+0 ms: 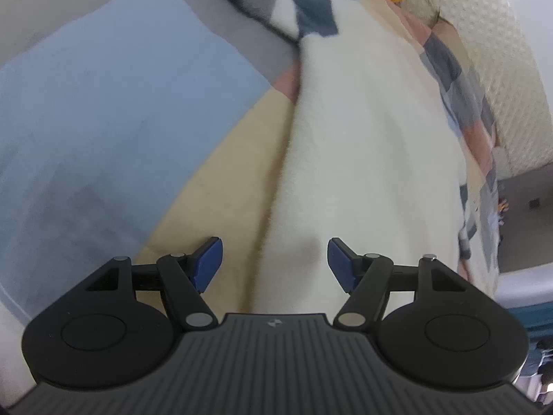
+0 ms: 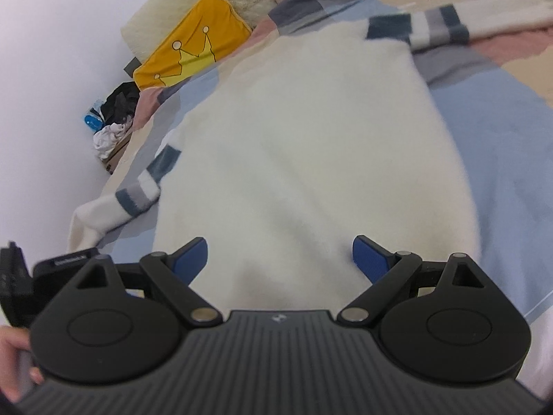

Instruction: Fold large clothes

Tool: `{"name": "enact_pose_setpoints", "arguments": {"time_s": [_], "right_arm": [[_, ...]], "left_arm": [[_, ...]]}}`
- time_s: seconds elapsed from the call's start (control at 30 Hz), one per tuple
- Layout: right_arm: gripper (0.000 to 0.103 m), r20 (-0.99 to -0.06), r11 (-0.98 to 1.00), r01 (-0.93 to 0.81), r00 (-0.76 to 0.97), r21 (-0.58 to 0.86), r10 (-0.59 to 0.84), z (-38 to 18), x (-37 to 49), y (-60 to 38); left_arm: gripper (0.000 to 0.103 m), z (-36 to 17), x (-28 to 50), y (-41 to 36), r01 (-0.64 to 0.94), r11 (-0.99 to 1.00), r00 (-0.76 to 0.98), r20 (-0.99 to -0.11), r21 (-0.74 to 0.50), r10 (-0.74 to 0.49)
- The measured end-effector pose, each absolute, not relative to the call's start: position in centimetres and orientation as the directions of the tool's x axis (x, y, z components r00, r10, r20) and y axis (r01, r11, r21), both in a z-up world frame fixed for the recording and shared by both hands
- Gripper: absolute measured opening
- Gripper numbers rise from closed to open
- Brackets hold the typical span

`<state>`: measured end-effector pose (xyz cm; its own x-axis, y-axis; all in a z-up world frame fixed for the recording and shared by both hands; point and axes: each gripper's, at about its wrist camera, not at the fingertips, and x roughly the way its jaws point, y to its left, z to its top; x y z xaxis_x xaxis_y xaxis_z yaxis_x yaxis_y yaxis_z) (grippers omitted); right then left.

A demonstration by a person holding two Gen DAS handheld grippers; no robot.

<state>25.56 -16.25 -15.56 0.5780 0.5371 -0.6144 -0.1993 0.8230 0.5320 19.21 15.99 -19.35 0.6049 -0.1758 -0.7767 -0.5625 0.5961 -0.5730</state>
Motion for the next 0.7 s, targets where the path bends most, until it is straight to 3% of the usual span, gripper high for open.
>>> {"name": "enact_pose_setpoints", "arguments": {"time_s": [0.23,0.37,0.6,0.7], "right_arm": [[0.095,-0.623,0.826,-0.303,0.547,0.475,0.559,-15.1,24.9,-14.2],[0.095,-0.603,0.822,-0.329,0.562,0.465,0.566,-14.6,24.6,-14.0],[0.095,-0.577,0.817,-0.318,0.587,0.482,0.569,-14.3,24.6,-14.0],[0.095,-0.561,0.817,-0.321,0.603,0.479,0.566,-14.1,24.5,-13.9]], "left_arm": [[0.071,-20.3,18.8,17.1,-0.54,0.533,0.655,-0.723,-0.651,-0.219],[0.061,-21.3,19.0,17.1,-0.509,0.467,0.691,-0.667,-0.723,-0.279],[0.061,-22.4,21.2,16.8,-0.453,0.509,0.726,-0.634,-0.732,-0.265],[0.061,-22.7,21.9,17.3,-0.415,0.462,0.749,-0.583,-0.784,-0.315]]}}
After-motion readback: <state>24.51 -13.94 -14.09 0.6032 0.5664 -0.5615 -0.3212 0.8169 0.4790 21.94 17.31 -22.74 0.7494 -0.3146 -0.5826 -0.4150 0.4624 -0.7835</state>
